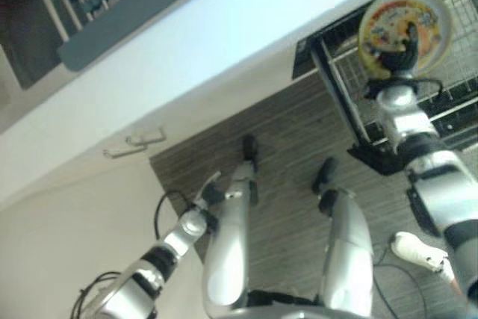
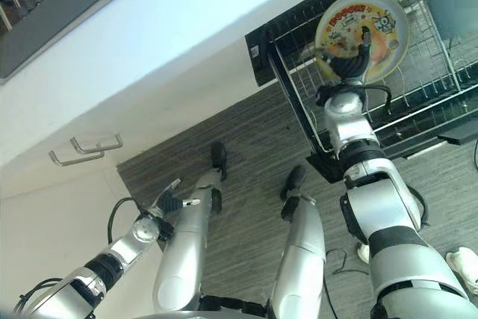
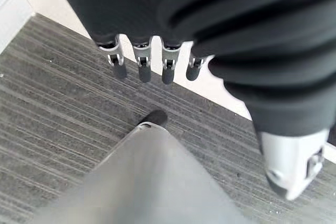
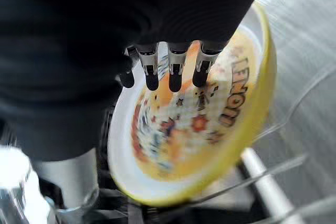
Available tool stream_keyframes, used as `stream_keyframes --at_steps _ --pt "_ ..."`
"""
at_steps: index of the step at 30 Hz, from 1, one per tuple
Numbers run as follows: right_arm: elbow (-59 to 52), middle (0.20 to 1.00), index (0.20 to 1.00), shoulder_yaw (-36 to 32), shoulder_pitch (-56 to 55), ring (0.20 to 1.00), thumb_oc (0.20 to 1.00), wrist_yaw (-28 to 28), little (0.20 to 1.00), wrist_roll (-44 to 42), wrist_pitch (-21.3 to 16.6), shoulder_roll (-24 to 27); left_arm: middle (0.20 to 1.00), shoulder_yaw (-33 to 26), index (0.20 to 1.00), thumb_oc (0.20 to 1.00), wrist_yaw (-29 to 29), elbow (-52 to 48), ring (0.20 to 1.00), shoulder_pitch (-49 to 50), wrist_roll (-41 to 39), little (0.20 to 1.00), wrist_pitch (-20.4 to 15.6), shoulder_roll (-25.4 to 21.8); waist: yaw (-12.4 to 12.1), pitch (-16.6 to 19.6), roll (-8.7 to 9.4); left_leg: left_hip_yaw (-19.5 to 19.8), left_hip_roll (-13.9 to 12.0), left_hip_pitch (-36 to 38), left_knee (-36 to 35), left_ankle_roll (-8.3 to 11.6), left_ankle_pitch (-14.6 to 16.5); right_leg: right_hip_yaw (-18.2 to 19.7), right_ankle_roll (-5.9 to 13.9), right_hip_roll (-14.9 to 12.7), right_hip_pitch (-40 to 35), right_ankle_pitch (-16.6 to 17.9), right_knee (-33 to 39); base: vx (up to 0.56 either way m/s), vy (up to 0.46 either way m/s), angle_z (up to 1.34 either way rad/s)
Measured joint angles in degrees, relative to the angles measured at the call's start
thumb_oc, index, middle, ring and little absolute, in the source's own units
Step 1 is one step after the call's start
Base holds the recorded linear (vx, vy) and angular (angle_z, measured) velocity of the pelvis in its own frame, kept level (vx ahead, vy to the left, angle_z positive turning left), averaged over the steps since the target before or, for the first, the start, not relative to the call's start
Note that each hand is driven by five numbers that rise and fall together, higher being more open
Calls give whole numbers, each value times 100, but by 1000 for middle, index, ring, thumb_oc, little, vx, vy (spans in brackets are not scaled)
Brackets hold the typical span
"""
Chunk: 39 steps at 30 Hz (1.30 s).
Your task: Place the dishes in the dishwasher.
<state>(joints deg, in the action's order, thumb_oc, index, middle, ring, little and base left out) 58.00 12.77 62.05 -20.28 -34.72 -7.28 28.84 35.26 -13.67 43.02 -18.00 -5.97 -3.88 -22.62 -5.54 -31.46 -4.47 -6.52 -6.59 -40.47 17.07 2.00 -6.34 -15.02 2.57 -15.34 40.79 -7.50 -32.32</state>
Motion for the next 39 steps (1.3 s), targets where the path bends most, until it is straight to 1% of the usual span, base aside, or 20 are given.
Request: stream_keyframes --at_steps 1,3,4,5,6,9,12,17,20,23,24,25,26,28,30,33,34,36,38,39 --pt "0 1000 1000 -57 -120 1000 1000 670 1000 -539 -55 -66 1000 -168 1000 1000 29 67 1000 54 -29 1000 76 95 89 28 -20 -36 -12 83 -9 -4 4 32 1 9 -61 3 -3 -12 1 -12" --pt "-52 1000 1000 -37 -254 1000 1000 1121 1000 -1018 -31 -219 1000 -282 1000 1000 83 298 1000 47 -27 1000 115 181 157 34 -29 -41 -36 194 -46 -5 1 32 -4 45 -152 5 7 -10 3 -6" --pt "-93 1000 1000 -9 -355 1000 1000 1278 1000 -1174 -35 -308 1000 -336 1000 1000 96 426 1000 50 -25 1000 126 235 162 35 -30 -48 -44 283 -75 4 -4 35 -12 56 -227 -1 20 3 4 -5" --pt "-697 1000 1000 19 -1026 1000 1000 1363 1000 -1607 -206 -596 1000 -379 1000 1000 104 513 1000 287 -197 1000 98 257 219 47 -44 -57 -61 636 -112 81 4 30 17 76 -566 -13 43 4 11 -4" --pt "-829 1000 1000 -5 -1236 1000 1000 1348 1000 -1610 -215 -645 1000 -380 1000 1000 107 527 1000 406 -199 1000 94 270 233 138 -62 -60 -64 678 -105 72 55 28 7 75 -611 -71 49 0 0 0" --pt "-1432 1000 1000 -442 -1827 1000 1000 800 1000 -1250 -732 -929 1000 -867 1000 1000 109 877 1000 582 -440 1000 156 558 352 202 -82 -214 -85 1160 -122 60 104 90 75 89 -1031 -41 86 -19 -21 -14" --pt "-1887 1000 1000 -431 -1865 1000 1000 476 1000 -792 -961 -859 1000 -1000 1000 1000 148 930 1000 645 -535 1000 158 602 512 302 -81 -335 -133 1345 -216 50 125 196 53 147 -1104 -49 127 -24 -50 -22" --pt "-2775 1000 1000 -302 -2373 1000 1000 -101 1000 11 -942 -572 1000 -1140 1000 1000 254 1099 1000 776 -519 1000 177 694 589 386 -83 -349 -270 1778 -390 152 136 198 -16 316 -1415 -135 151 -10 -55 -11" --pt "-3580 1000 1000 -211 -3076 1000 1000 -421 1000 506 -802 -276 1000 -1293 1000 1000 282 1164 1000 951 -408 1000 237 739 767 392 -59 -390 -339 2279 -526 190 139 201 -24 412 -1896 -180 294 23 -52 -13" --pt "-4314 1000 1000 -256 -4085 1000 1000 -451 1000 794 -622 -148 1000 -1408 1000 1000 344 1328 1000 996 -348 1000 321 795 862 506 165 -486 -450 2896 -838 320 134 187 11 539 -2425 -201 465 128 -169 -1" --pt "-5361 1000 1000 -527 -5127 1000 1000 -476 1000 1012 -610 -110 1000 -1827 1000 1000 374 1311 1000 1163 -145 1000 410 961 838 536 192 -462 -476 3298 -1077 355 86 41 27 608 -2890 -238 683 58 -86 9" --pt "-6065 1000 1000 -536 -6061 1000 1000 -526 1000 1283 -762 -89 1000 -2106 1000 1000 346 1328 1000 1512 -120 1000 407 934 888 925 360 -487 -557 3437 -1077 347 120 25 9 714 -3079 -266 844 72 -52 2" --pt "-5957 1000 1000 -573 -6315 1000 1000 -640 1000 1583 -1073 -73 1000 -2119 1000 1000 258 1576 1000 1691 67 1000 518 760 1099 1317 597 -571 -591 3430 -1000 343 200 41 -30 728 -3080 -320 834 134 -47 -22" --pt "-5623 1000 1000 -845 -6357 1000 1000 -886 1000 1687 -1252 14 1000 -2123 1000 1000 209 1877 1000 1662 180 1000 719 712 1279 1448 720 -647 -599 3475 -1006 375 232 100 -20 737 -3090 -316 838 131 -45 -14" --pt "-5346 1000 1000 -1144 -6395 1000 1000 -1133 1000 1688 -1366 10 1000 -2121 1000 1000 188 2002 1000 1663 272 1000 850 771 1309 1480 671 -690 -576 3522 -1009 372 268 171 1 725 -3093 -304 851 153 -32 -9" --pt "-4716 1000 1000 -1654 -6796 1000 1000 -1329 1000 1505 -1501 -97 1000 -2122 1000 1000 232 2055 1000 1930 275 1000 944 909 1316 1639 436 -734 -553 3684 -1107 377 341 175 96 708 -3247 -374 936 131 -37 -2" --pt "-4531 1000 1000 -1803 -6880 1000 1000 -1333 1000 1338 -1572 -108 1000 -2115 1000 1000 238 2051 1000 1980 272 1000 942 940 1346 1659 347 -772 -548 3674 -1090 372 348 187 87 695 -3223 -393 912 104 -48 -4" --pt "-3980 1000 1000 -1984 -6887 1000 1000 -1384 1000 1068 -1620 -182 1000 -2105 1000 1000 258 2055 1000 1970 271 1000 950 939 1341 1641 284 -788 -538 3642 -1037 393 430 215 40 658 -3175 -516 763 -30 -59 -5" --pt "-3802 1000 1000 -1994 -6762 1000 1000 -1437 1000 876 -1824 -167 1000 -1944 1000 1000 258 2058 1000 1768 264 1000 941 840 1349 1535 277 -748 -542 3244 -550 385 558 277 65 557 -2769 -660 233 -123 -55 3" --pt "-3636 1000 1000 -1992 -6568 1000 1000 -1440 1000 706 -1848 -166 1000 -1931 1000 1000 258 2039 1000 1574 256 1000 941 755 1340 1359 273 -665 -546 2933 -154 413 606 291 -20 496 -2492 -733 -114 -102 -16 16"
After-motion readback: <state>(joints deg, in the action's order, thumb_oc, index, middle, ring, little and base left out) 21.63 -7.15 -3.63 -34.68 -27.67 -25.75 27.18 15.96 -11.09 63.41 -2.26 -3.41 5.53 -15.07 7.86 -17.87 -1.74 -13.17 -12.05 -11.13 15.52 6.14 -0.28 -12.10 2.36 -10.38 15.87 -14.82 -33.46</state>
